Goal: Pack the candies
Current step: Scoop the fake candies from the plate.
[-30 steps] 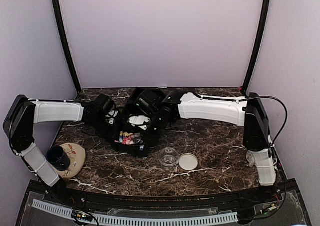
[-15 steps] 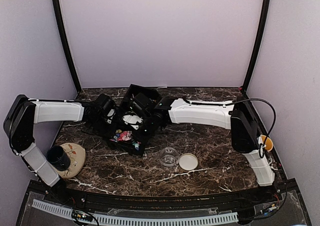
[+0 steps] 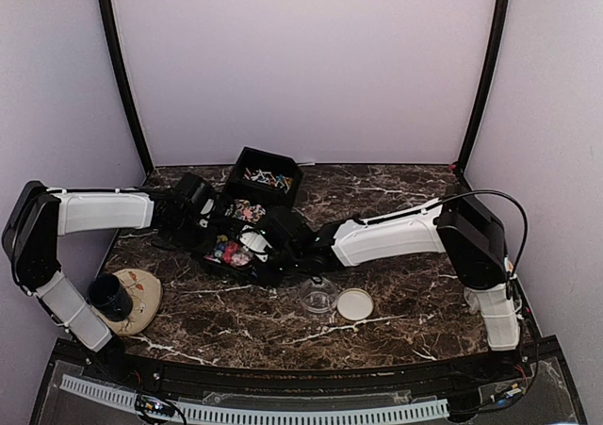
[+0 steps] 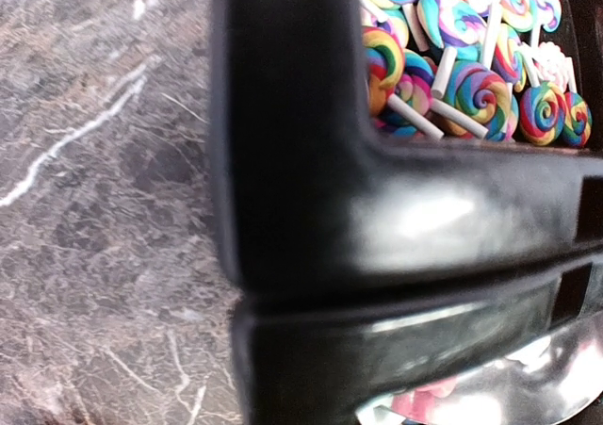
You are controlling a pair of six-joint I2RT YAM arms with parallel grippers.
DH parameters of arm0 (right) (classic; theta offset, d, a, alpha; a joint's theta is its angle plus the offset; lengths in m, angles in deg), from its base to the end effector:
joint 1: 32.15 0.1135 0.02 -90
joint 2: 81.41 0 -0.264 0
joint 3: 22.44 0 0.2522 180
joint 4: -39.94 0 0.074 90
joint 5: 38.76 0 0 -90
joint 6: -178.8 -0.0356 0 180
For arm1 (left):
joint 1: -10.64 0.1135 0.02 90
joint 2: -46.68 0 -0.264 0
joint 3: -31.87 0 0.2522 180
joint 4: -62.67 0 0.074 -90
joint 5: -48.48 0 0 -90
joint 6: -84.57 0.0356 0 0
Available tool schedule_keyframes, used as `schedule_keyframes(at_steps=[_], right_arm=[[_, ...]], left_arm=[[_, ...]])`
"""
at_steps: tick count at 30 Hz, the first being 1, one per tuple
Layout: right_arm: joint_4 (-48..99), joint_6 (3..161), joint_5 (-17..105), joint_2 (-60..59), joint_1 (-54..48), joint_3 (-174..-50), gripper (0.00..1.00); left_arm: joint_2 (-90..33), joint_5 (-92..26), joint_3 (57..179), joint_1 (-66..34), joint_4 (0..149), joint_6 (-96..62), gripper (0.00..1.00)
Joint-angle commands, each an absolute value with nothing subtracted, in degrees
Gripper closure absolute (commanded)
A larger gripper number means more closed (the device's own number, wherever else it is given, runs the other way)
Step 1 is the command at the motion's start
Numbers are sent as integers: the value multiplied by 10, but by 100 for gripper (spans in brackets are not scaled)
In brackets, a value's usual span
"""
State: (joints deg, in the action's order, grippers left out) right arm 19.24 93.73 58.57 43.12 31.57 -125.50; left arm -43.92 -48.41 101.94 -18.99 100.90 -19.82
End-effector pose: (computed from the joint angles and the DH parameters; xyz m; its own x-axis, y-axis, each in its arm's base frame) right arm 0.2190 0.4332 0.1653 -0.2233 -0.6447 -0.7311 -0.8699 0.4703 -0.1490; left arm 0.2765 -0.1523 0.1956 -0.8284 0.1873 -0.5278 0.2383 0.9707 -0.0295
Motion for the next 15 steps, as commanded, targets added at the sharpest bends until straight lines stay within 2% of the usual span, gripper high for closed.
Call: schedule_keyframes(at_steps=[1, 6, 15], right_arm=[[222, 911, 668, 455, 298, -1221, 100], [265, 909, 661, 411, 296, -1172, 100], [433, 910, 583, 367, 276, -1046, 100]], left_arm=[[-351, -430, 1071, -211, 923, -198, 100], [-358, -457, 1077, -207, 944, -199, 100], [-367, -390, 1074, -180, 933, -218, 100]])
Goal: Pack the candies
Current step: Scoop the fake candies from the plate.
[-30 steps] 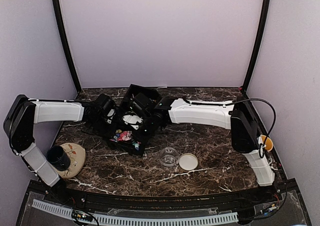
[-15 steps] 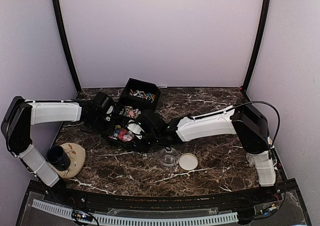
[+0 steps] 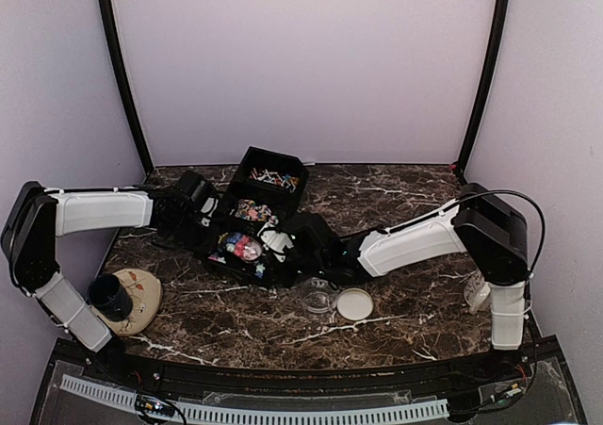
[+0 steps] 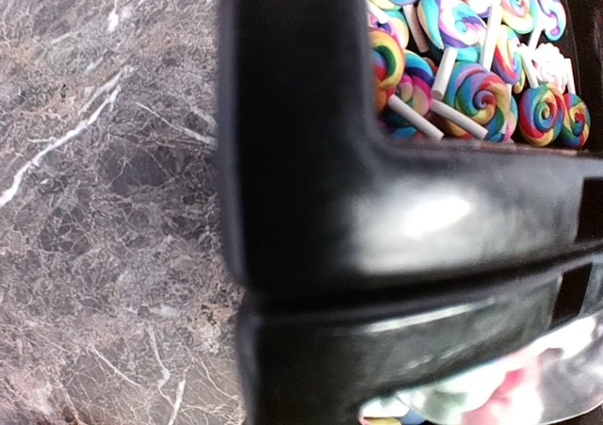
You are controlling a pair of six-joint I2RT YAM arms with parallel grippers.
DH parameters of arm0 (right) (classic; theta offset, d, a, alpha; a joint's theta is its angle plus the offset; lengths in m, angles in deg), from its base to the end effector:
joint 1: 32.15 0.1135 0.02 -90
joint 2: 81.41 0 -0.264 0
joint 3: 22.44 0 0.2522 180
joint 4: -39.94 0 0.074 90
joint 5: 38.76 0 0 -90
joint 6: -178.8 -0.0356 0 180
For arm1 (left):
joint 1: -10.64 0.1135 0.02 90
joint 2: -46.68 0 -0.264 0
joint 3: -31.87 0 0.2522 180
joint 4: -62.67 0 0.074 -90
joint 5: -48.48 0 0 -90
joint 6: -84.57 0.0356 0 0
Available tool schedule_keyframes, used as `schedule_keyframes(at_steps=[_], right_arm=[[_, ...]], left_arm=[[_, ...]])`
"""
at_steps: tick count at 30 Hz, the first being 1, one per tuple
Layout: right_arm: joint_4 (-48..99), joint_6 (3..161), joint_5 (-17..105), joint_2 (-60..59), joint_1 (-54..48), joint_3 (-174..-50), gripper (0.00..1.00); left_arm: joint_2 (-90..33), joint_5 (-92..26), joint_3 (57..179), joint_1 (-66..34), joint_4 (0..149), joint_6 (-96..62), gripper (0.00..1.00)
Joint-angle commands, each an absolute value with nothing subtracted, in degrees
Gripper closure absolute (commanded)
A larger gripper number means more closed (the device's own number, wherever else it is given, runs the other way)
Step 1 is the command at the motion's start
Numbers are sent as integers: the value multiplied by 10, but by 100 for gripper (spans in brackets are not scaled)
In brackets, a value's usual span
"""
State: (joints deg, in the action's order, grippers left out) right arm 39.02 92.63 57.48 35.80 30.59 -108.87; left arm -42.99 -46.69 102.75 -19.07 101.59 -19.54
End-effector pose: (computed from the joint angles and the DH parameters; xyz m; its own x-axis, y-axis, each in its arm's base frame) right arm 0.2098 0.3987 0.1617 -0.1839 -0.5020 -0.8451 -0.8555 0.5051 -0.1138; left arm 0.2758 -0.1537 0.2037 -0.8222 0.1896 -0.5367 0.2592 0.9642 -0.0564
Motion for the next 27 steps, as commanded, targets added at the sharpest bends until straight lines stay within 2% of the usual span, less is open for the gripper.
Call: schedule_keyframes(at_steps=[1, 11, 17, 27], right_arm=[[437, 909, 580, 368, 276, -1044, 100], [482, 935, 562, 327, 273, -989, 100], [435, 958, 547, 282, 270, -975, 100], [438, 967, 528, 180, 258, -903, 100]], left_arm=[[-368, -391, 1075, -179, 935, -218, 100], [-380, -415, 1081, -178, 953, -221, 100], [-385, -418, 1083, -173, 959, -226, 100], [-395, -410, 1086, -171, 965, -226, 100]])
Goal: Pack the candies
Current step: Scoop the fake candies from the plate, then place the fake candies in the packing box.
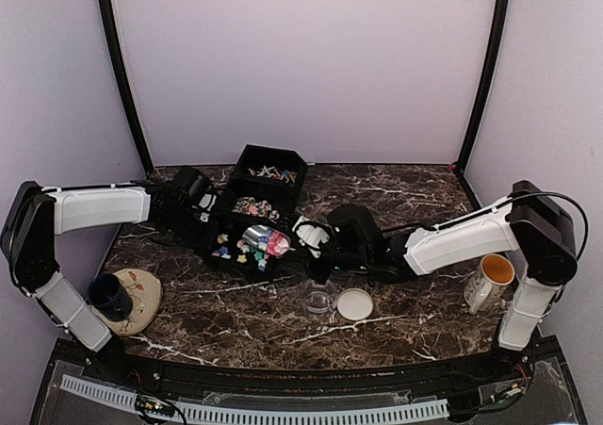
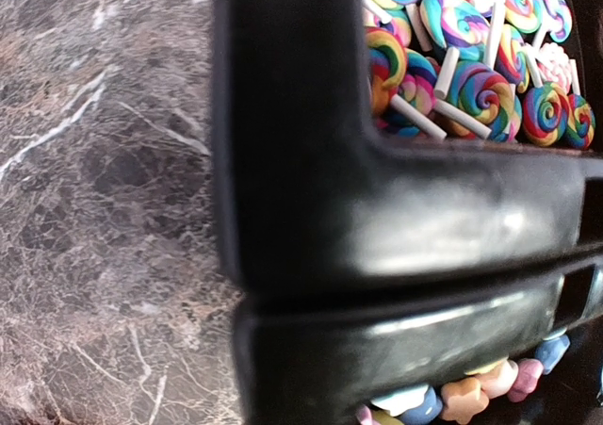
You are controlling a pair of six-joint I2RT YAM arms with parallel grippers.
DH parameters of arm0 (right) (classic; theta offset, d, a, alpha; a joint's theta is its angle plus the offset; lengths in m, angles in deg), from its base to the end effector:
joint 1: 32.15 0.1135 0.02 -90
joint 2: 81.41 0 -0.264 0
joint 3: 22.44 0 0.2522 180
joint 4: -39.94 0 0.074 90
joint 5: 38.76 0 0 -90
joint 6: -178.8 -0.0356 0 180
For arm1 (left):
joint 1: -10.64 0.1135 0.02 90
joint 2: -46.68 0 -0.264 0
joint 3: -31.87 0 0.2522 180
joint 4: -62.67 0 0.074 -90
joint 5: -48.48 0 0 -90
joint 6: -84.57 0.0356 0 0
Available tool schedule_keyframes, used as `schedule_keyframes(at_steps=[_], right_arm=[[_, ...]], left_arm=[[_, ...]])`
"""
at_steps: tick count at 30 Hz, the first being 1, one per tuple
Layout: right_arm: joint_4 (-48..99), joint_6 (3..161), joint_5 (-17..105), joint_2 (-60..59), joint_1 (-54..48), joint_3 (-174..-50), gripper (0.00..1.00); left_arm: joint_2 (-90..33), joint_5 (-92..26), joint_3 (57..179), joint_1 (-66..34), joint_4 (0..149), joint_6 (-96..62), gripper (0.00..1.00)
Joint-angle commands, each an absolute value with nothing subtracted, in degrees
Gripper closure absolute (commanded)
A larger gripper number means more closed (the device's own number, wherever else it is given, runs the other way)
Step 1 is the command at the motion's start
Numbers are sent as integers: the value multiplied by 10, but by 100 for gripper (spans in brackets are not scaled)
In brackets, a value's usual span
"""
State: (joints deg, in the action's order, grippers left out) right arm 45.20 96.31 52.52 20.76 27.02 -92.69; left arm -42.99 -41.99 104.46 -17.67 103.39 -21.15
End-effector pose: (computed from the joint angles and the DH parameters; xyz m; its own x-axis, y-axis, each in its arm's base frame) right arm 0.1994 0.3325 0.1890 -0.1171 -0.4512 -0.8847 -0.8710 0.4746 -0.1267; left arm 0.2801 -0.1505 0.2107 -0.8446 0.1472 -0.5148 0.2509 0.9582 -0.1377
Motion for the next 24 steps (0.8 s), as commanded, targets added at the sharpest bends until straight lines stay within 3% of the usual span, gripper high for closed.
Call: schedule_keyframes(at_steps=[1, 10, 24], right_arm=[[442, 967, 524, 174, 258, -898, 100], [419, 958, 521, 81, 256, -842, 100], [194, 923, 567, -133, 258, -802, 100]], left_arm=[[-396, -411, 1087, -171, 967, -226, 100], [-403, -409, 1090, -171, 973, -225, 100], [-401, -395, 1092, -171, 972, -225, 100]])
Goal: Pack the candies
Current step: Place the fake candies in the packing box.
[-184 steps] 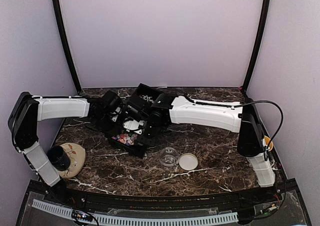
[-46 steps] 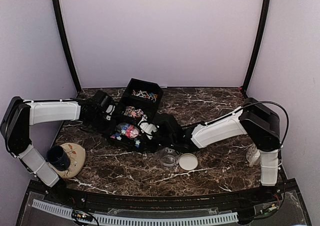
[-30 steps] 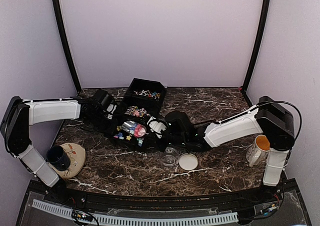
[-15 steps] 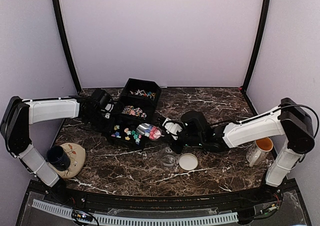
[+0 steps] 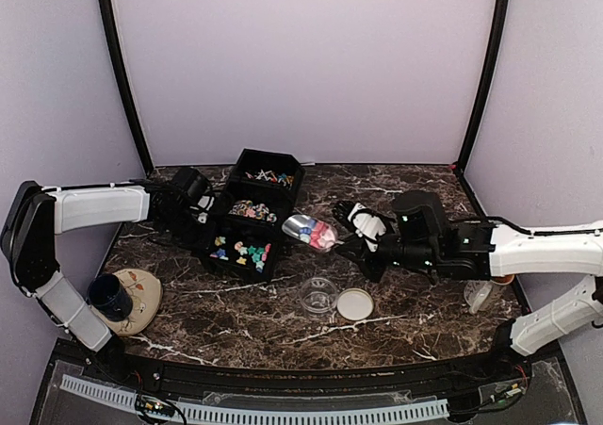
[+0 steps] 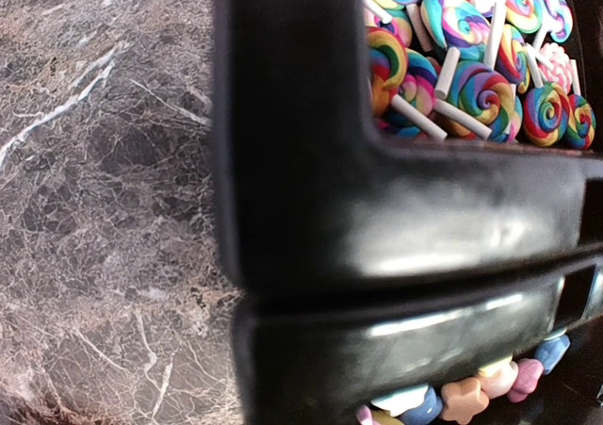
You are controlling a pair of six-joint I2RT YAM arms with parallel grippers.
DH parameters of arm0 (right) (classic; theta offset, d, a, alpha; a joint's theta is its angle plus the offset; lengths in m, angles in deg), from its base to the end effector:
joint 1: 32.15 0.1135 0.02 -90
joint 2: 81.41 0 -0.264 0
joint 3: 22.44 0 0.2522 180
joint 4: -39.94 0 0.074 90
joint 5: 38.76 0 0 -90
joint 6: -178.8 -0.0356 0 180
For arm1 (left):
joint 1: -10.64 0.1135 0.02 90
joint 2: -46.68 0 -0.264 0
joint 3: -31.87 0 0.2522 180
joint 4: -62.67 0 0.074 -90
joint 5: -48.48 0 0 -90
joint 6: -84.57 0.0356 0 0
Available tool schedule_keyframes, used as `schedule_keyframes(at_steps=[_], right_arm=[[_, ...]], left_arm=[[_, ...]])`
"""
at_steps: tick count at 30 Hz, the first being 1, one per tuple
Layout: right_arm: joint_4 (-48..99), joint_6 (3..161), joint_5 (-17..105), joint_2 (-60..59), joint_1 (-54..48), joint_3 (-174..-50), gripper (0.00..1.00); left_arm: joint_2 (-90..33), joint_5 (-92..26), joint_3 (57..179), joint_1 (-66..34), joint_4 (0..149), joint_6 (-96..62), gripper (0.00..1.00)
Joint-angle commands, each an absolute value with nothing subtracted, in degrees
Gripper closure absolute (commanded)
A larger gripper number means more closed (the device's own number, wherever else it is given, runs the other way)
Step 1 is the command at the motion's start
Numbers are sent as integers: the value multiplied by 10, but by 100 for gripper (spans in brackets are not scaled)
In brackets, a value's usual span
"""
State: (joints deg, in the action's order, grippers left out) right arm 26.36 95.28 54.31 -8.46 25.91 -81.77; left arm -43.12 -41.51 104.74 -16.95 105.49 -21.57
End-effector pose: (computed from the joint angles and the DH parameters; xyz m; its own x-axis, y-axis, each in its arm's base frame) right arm 0.1525 0.2410 0.2564 -0.1475 -0.4496 -0.8810 -0.8442 0.5213 -0.1247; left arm 0.2797 -0.1462 0.2094 -0.8642 0.1379 -0.4839 0.2321 0.9625 -0.1402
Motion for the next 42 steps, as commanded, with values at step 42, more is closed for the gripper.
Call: schedule_keyframes(at_steps=[42], right_arm=[[-96, 892, 607, -120, 335, -887, 100]], left_arm=[[-412, -393, 1094, -171, 975, -224, 100]])
